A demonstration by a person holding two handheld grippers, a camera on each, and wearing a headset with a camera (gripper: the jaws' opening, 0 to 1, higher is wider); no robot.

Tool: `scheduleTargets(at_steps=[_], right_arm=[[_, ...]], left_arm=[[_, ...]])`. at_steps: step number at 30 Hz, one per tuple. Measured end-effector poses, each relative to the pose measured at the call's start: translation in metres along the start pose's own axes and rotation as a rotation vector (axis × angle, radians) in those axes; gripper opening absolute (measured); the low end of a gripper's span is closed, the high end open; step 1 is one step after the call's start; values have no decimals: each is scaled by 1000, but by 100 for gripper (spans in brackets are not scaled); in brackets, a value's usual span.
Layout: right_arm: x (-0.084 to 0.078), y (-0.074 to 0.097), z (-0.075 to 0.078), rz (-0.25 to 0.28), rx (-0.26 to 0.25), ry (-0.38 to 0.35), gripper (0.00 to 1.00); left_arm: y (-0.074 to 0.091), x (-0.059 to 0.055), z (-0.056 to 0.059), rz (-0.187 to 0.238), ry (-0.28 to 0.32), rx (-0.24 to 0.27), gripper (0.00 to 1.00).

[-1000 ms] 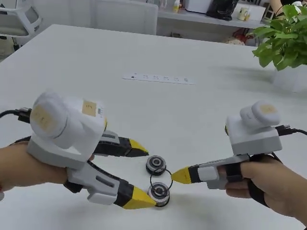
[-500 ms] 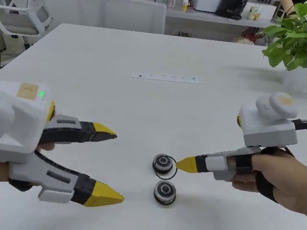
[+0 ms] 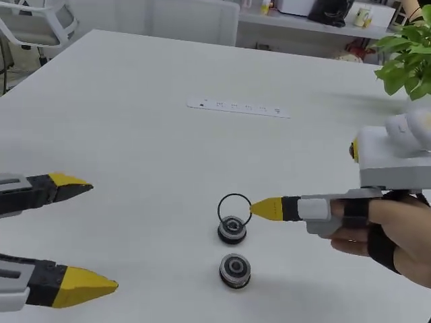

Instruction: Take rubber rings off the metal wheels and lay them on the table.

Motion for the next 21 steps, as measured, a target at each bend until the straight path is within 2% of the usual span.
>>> scheduleTargets(at_steps=[4, 9, 17, 21], right_arm=[[8, -5, -11, 21, 30, 14, 0], [13, -18, -22, 10, 59, 36, 0], [8, -43, -26, -43, 91, 46, 0], [-2, -54, -21, -100, 88, 36, 0]], left_arm=[[8, -9, -1, -9, 27, 21, 85], [15, -18, -3, -5, 59, 56, 86], [24, -28, -3, -12, 74, 81, 86], [26, -30, 0, -15, 86, 91, 86]])
Point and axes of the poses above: the centre of the closed fingertips' face, and the gripper's own axes: y roughly backward along the fingers, z roughly to its right, x roughly out of its top, the point moved 5 cm from there along y, roughly backward along the fingers, and after that the axes turned 8 degrees about x, right-handed, at the moved point
